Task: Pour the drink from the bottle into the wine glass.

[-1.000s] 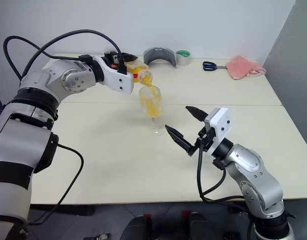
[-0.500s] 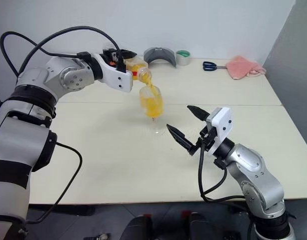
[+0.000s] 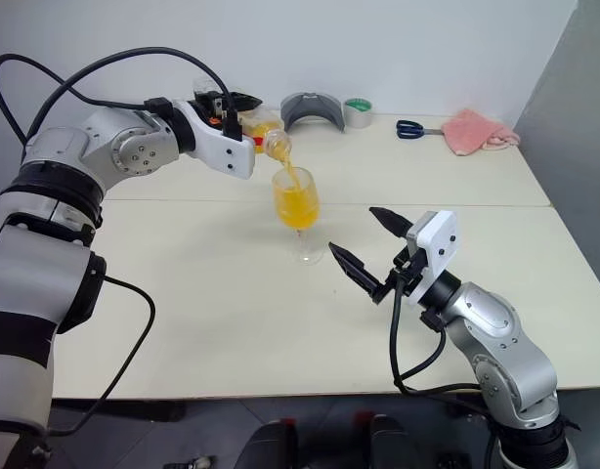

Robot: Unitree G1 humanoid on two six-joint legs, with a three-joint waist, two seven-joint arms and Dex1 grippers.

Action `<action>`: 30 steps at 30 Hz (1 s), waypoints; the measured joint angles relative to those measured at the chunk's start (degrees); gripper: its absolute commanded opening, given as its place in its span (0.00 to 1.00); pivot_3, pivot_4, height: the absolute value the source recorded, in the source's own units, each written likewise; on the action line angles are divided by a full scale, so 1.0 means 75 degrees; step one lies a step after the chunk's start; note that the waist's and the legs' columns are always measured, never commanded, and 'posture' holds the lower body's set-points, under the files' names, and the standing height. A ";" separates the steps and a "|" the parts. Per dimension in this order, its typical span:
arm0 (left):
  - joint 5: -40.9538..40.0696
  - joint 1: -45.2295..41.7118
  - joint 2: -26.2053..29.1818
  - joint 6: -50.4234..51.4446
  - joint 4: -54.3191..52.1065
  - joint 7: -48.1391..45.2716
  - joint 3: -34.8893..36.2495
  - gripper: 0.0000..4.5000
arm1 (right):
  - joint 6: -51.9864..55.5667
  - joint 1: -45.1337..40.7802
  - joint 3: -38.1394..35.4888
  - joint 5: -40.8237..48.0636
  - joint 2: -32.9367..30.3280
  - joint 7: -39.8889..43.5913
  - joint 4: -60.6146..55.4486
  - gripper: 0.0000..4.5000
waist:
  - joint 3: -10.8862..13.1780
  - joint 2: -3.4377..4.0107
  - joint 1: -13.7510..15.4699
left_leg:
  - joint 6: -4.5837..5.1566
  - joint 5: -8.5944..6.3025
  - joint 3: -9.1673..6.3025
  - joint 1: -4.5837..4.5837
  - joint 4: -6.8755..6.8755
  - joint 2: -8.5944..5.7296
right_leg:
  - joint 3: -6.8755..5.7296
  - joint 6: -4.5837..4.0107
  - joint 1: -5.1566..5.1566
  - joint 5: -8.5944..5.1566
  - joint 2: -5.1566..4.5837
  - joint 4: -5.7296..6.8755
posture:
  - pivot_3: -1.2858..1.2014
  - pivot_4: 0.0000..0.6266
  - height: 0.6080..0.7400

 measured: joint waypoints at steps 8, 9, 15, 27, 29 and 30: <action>-0.0057 0.0001 -0.0002 -0.0059 0.0007 -0.0081 0.0027 0.39 | 0.0000 0.0000 -0.0001 0.0001 -0.0001 0.0014 0.0000 1.00 | 0.0000 0.0000 0.0000 | 0.0000 0.0000 0.0000 0.0000 0.0001 0.0000 | 0.0000 0.0000 0.0000 0.0000 0.0000 0.0001 | 0.52 0.24 1.00; -0.0056 0.0001 -0.0002 -0.0092 0.0007 -0.0080 0.0026 0.39 | 0.0000 0.0000 -0.0001 0.0001 -0.0001 0.0015 0.0000 1.00 | 0.0000 0.0000 0.0000 | 0.0000 0.0000 0.0000 0.0000 0.0001 0.0000 | 0.0000 0.0000 0.0000 0.0000 0.0000 0.0001 | 0.52 0.24 1.00; -0.0019 0.0000 -0.0002 -0.0145 0.0007 -0.0020 0.0017 0.39 | 0.0000 0.0000 0.0001 -0.0003 -0.0011 0.0031 0.0000 1.00 | 0.0000 0.0000 0.0000 | 0.0000 0.0000 0.0000 0.0000 0.0001 0.0000 | 0.0000 0.0000 0.0000 0.0000 0.0000 0.0001 | 0.52 0.24 1.00; 0.0110 -0.0001 -0.0001 -0.0154 0.0006 0.0009 -0.0110 0.39 | 0.0000 -0.0001 0.0004 -0.0004 -0.0014 0.0048 0.0000 1.00 | 0.0000 0.0000 0.0000 | 0.0000 0.0000 0.0000 0.0000 0.0002 0.0000 | 0.0000 0.0000 0.0000 0.0000 0.0000 0.0003 | 0.52 0.24 1.00; 0.0114 -0.0001 -0.0001 -0.0153 0.0006 0.0017 -0.0117 0.39 | 0.0000 0.0000 0.0004 -0.0003 -0.0014 0.0047 0.0000 1.00 | 0.0000 0.0000 0.0000 | 0.0000 0.0000 0.0000 0.0000 0.0002 0.0000 | 0.0000 0.0000 0.0000 0.0000 0.0000 0.0003 | 0.52 0.24 1.00; 0.0115 -0.0001 -0.0001 -0.0152 0.0006 0.0024 -0.0118 0.39 | 0.0000 0.0000 0.0004 -0.0003 -0.0014 0.0046 0.0000 1.00 | 0.0000 0.0000 0.0000 | 0.0000 0.0000 0.0000 0.0000 0.0002 0.0000 | 0.0000 0.0000 0.0000 0.0000 0.0000 0.0003 | 0.52 0.24 1.00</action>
